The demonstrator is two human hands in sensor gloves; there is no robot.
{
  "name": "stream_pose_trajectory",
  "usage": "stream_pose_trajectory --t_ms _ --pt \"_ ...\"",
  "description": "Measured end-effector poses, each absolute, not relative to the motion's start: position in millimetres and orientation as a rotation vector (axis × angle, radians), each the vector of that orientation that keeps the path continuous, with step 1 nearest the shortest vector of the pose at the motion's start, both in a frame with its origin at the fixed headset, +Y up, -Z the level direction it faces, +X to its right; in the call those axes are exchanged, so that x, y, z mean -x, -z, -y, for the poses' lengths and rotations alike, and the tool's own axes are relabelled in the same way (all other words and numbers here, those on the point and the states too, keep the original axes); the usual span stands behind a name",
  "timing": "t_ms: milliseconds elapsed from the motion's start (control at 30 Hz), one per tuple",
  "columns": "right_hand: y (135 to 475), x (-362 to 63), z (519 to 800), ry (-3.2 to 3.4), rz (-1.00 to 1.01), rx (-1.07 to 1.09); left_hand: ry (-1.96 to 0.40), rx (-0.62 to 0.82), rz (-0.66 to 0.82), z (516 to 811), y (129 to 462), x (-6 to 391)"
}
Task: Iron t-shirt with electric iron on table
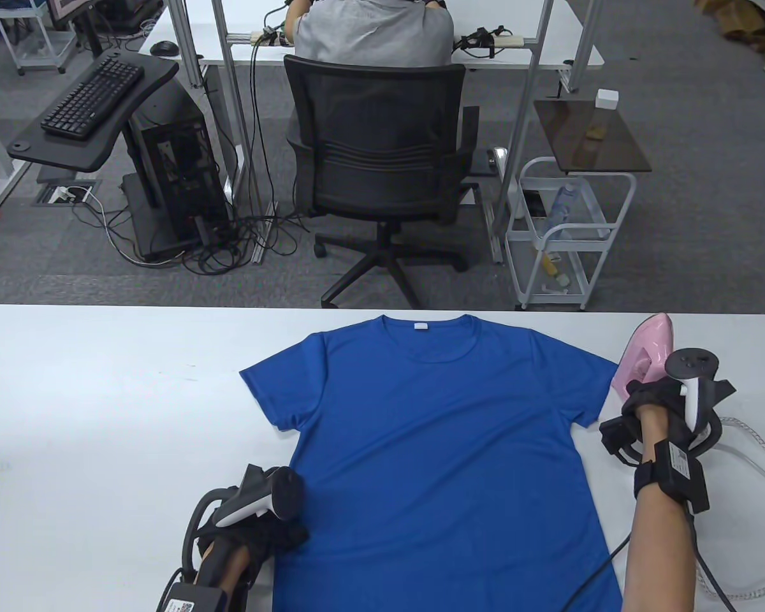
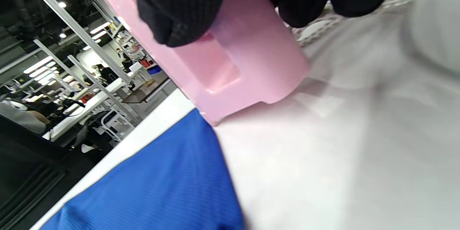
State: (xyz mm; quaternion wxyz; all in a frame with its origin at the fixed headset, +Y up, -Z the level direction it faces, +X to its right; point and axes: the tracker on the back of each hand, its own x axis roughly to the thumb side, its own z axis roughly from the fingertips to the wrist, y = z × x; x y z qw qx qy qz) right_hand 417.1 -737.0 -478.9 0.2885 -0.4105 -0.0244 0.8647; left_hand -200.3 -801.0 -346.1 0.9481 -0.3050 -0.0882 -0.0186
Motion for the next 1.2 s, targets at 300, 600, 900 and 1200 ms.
stream_pose_trajectory --t_ms 300,600,900,1200 --pt "449 -409 733 -2.337 0.018 1.116 0.029 0.620 0.179 801 346 200" --pt "434 -386 702 -2.578 -0.062 1.103 0.023 0.618 0.175 802 345 201" --pt "399 -365 690 -2.927 -0.360 0.958 0.019 0.609 0.181 802 344 202" --pt "373 -372 723 -2.973 -0.558 0.930 0.027 0.614 0.180 802 344 202"
